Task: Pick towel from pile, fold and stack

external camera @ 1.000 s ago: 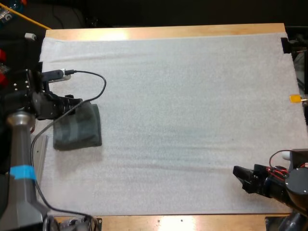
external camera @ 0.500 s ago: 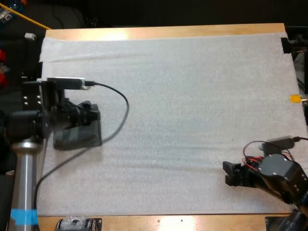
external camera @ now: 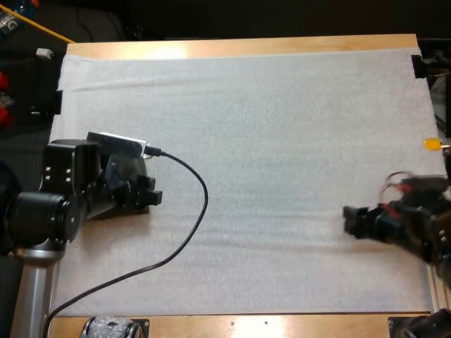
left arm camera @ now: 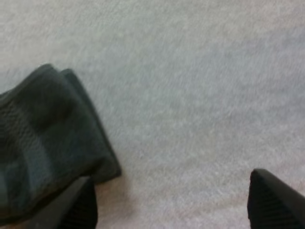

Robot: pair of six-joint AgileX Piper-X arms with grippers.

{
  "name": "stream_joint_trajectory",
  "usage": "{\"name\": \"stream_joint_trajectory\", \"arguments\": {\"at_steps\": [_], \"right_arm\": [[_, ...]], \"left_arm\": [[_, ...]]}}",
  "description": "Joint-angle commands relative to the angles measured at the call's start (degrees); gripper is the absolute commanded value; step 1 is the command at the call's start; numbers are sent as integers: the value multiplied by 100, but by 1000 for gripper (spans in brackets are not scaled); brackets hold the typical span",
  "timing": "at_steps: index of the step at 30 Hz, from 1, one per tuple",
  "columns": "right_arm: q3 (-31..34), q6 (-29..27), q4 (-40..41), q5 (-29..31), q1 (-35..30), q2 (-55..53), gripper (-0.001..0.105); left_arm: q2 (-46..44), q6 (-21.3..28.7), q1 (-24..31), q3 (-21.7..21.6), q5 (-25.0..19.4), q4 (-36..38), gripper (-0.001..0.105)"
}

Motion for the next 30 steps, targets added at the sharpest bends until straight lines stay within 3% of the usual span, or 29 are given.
{"name": "stream_joint_trajectory", "arguments": {"at_steps": [1,7,10,16,21,30], "right_arm": [[-115,-242,-1,-298,-387,-6,66],[-378,-806,405,-763,-1802,-24,66],[-456,-871,503,-783,-2173,-204,66],[-454,-1130,862,-512,-2190,-544,66],[-454,-1293,1057,-263,-2190,-841,66],[-531,-1547,1242,-318,-2190,-1615,66]], "left_arm": [[-75,-45,-21,-31,-144,53,63],[-239,25,-21,-31,-262,172,63],[-293,26,-21,-31,-263,200,63],[-340,122,-21,-31,-276,281,63],[-703,137,-21,138,-641,223,63],[-2319,72,-21,1185,-653,112,63]]}}
